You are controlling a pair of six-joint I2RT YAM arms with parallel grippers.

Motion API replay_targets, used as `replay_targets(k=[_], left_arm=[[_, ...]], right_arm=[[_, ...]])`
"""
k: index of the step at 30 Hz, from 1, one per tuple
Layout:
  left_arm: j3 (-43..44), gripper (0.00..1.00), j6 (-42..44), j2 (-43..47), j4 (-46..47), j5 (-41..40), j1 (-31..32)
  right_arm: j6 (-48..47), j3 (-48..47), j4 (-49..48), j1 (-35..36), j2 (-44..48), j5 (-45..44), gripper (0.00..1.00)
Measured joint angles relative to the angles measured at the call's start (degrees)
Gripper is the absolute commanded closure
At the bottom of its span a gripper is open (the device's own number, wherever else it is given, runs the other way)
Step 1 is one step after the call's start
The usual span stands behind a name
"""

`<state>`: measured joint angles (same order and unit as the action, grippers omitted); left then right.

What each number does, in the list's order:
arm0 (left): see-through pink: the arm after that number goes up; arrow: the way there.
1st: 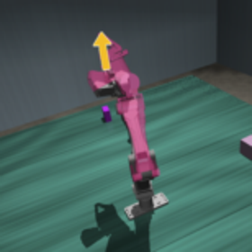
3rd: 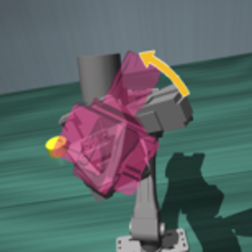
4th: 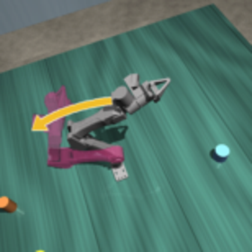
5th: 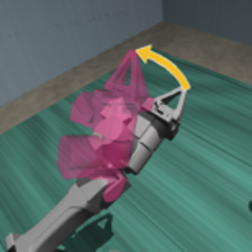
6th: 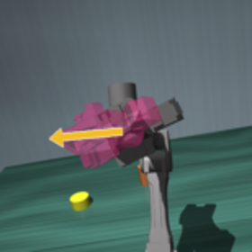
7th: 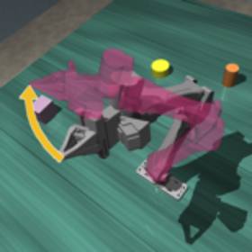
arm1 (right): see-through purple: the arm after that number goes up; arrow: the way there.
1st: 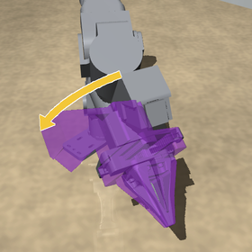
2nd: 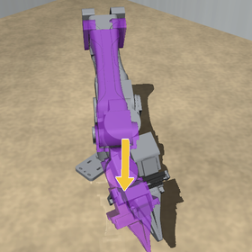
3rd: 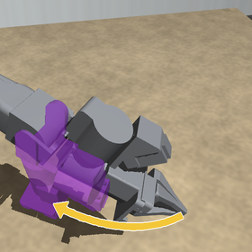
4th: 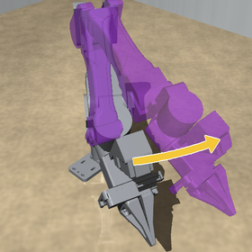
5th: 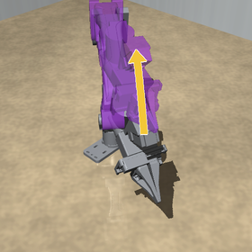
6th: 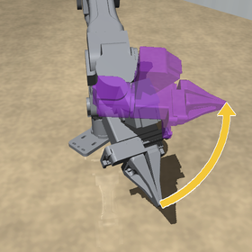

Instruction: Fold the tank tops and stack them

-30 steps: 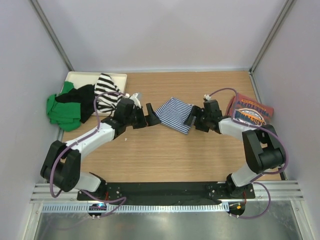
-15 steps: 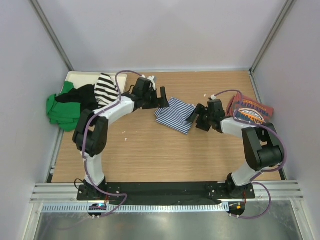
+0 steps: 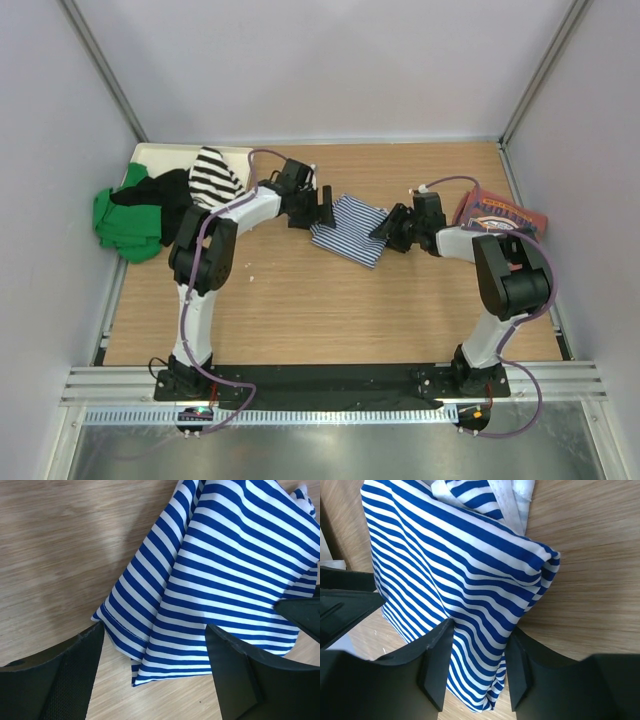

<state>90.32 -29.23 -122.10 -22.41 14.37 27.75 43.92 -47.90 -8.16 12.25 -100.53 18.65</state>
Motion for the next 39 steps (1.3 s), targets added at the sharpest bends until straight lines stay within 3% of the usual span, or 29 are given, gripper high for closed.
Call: replay_targets(k=[7, 10, 11, 16, 23, 29, 39], left_arm=[[0.0, 0.32, -0.8, -1.2, 1.0, 4.7, -0.8], [0.0, 0.48, -1.9, -1.8, 1.8, 6.0, -1.3], [0.0, 0.6, -2.3, -2.1, 2.0, 6.4, -1.5], [-1.2, 0.83, -4.3, -2.7, 2.9, 6.8, -1.9], [-9.0, 0.88, -7.2, 1.5, 7.1, 6.0, -2.4], [-15.6, 0.9, -8.1, 6.4, 7.7, 4.3, -3.8], [-23.1, 0.91, -8.3, 14.6, 8.0, 3.2, -4.3]], right_arm=[[-0.1, -0.2, 0.0, 0.0, -0.4, 0.2, 0.54], [-0.2, -0.5, 0.2, 0.0, -0.7, 0.5, 0.53], [-0.2, -0.7, 0.4, 0.0, -0.9, 0.7, 0.47], [-1.7, -2.9, 2.5, 0.1, -0.7, 0.6, 0.26], [-7.6, -3.6, 16.8, -1.1, 7.0, -11.9, 0.21], [-11.1, -8.1, 28.1, -1.6, 13.3, -28.8, 0.26], [-15.7, -19.3, 41.4, -1.6, 3.7, -53.4, 0.35]])
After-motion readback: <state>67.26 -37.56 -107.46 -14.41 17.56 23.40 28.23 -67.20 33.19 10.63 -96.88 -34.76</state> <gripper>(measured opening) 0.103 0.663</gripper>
